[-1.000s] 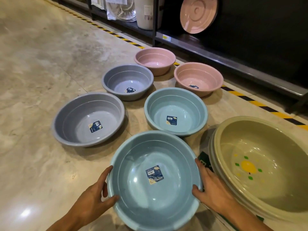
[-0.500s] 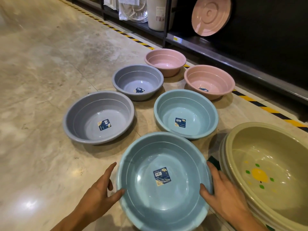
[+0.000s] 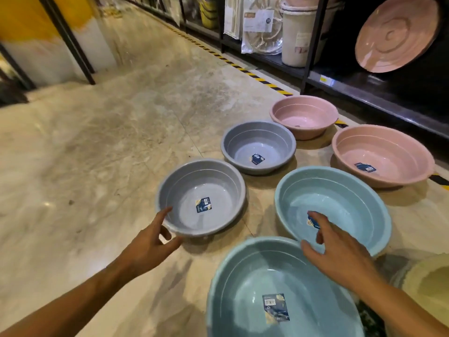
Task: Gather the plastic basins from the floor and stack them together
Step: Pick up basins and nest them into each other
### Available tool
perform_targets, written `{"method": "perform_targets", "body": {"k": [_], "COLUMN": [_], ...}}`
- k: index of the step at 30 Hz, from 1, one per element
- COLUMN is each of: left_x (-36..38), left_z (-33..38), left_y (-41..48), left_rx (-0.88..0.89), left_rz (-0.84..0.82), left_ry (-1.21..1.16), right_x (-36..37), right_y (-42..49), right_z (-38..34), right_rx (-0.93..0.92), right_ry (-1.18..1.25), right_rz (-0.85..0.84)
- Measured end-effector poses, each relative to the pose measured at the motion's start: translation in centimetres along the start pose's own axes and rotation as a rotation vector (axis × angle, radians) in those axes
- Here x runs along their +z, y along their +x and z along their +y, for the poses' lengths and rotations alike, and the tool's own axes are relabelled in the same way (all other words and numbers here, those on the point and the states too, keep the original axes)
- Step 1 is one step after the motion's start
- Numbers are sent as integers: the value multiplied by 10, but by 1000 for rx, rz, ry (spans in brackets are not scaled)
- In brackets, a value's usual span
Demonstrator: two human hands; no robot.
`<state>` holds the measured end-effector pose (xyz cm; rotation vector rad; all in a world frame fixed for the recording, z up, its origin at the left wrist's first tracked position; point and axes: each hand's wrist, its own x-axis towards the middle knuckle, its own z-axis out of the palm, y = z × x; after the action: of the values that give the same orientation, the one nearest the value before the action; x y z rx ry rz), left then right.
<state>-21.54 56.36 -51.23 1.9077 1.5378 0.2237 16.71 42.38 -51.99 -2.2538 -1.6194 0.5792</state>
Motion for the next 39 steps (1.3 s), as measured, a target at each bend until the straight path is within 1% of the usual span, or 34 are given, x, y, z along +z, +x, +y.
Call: {"method": "perform_targets", "body": {"k": [2,4,7,12,14,18,22,26,29,33,36,39], "left_x": [-26,-46,-59,-67,-66,-57,-55,-12,-17,-27,-25,-25], "left_z": [9,11,5,-18,-31,-72,-108,-130,-131,-126,-133,-133], "left_y": [14,38,76,127,141,145,152,136,153,167,163,166], "left_rx": [-27,-48,-74,-63,-63,-116,-157,-203,-148,-92,-94,-88], "left_rz": [10,71,122,122,84,43,106,-15,2,30,65,72], "left_ry": [81,130,146,210,215,211,179,82,7,-104,-125,-112], "right_x": [-14,-20,-17,3,22,64,92,136,142,135,142,143], "right_y": [34,71,118,185,203,217,232,215,230,250,249,247], "right_z": [-18,-39,-62,-86,-85,-88,-101,-79,-81,-96,-99,-94], "right_rx": [-48,-102,-169,-212,-214,-183,-155,-68,-66,-87,-110,-73], "right_ry": [-42,-79,-123,-140,-153,-128,-2,111,160,128,100,118], "right_rz": [-73,-108,-108,-94,-111,-242,-263,-314,-258,-226,-222,-212]}}
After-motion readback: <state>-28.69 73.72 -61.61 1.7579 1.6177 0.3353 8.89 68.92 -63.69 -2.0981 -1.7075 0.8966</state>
